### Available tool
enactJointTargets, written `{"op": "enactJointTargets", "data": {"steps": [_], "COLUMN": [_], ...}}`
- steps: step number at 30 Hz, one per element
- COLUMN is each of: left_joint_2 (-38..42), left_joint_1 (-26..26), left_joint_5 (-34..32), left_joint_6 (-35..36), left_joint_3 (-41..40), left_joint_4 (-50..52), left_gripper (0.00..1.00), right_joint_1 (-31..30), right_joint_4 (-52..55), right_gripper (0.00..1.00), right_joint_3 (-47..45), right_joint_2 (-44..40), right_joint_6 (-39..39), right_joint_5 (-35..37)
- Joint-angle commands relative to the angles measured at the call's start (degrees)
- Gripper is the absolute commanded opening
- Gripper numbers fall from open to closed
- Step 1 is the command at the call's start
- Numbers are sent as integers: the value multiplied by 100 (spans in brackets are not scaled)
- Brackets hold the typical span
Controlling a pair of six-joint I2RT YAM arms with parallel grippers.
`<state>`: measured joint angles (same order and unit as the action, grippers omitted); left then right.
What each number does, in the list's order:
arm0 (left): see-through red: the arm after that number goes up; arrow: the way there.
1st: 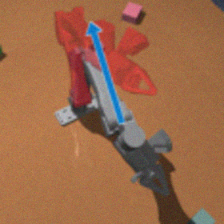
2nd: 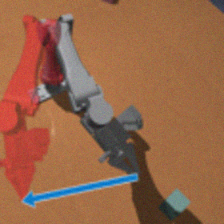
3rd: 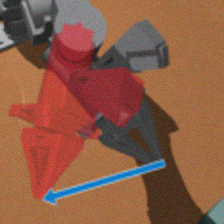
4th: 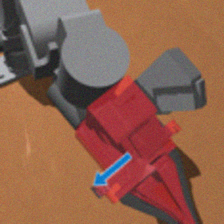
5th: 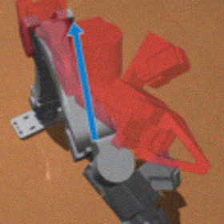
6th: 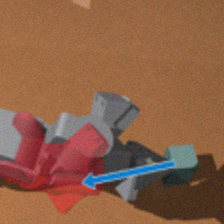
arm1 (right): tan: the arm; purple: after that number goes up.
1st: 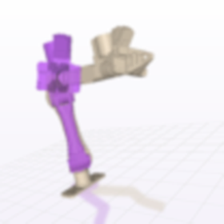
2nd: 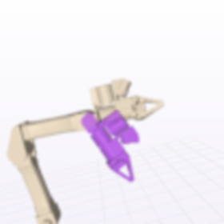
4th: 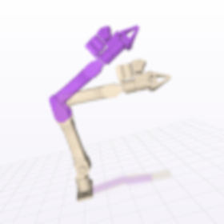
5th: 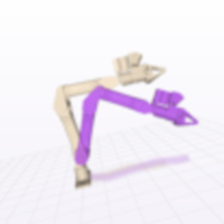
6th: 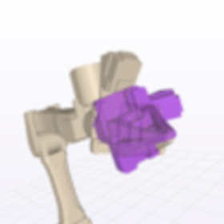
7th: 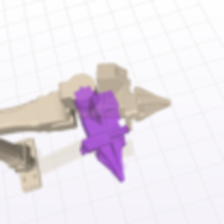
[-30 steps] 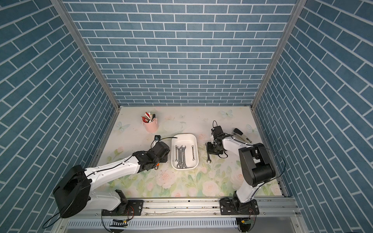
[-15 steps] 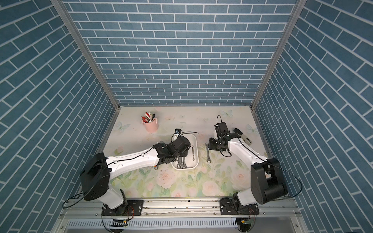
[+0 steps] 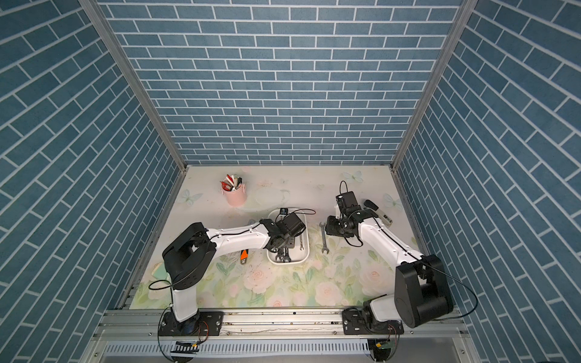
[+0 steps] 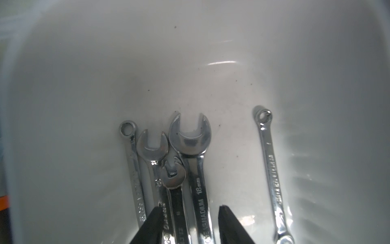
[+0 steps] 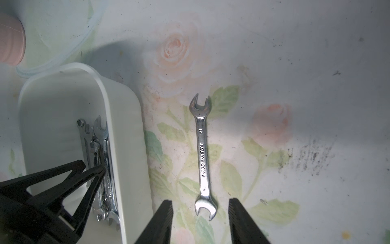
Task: Take out the wrench from the storage box
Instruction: Place the wrench at the center of the board, then pick up the wrench from the storage box.
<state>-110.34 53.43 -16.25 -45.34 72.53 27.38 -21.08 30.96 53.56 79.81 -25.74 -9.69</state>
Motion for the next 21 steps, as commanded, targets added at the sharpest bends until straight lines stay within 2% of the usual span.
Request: {"op": "enactJointTargets", "data": {"steps": [1, 5, 15, 21], "left_joint_2": [-81, -187, -356, -346], "left_joint_1": [-60, -112, -149, -149], "left_joint_5": [119, 153, 254, 276], "left_joint_6": [-45, -46, -71, -79], "left_joint_3": [159, 217, 200, 153], "left_joint_4": [224, 242, 268, 251], "left_gripper": [48, 47, 34, 20], "right_joint_1": [8, 8, 5, 10], "right_joint_4": [86, 86, 103, 120], "right_gripper": [47, 47, 48, 48], "right_joint_3": [-31, -39, -81, -68], "right_joint_2": [-2, -8, -18, -43], "right_joint_6": [-125, -125, -133, -142], "right_joint_5": [3, -19, -25, -51]}}
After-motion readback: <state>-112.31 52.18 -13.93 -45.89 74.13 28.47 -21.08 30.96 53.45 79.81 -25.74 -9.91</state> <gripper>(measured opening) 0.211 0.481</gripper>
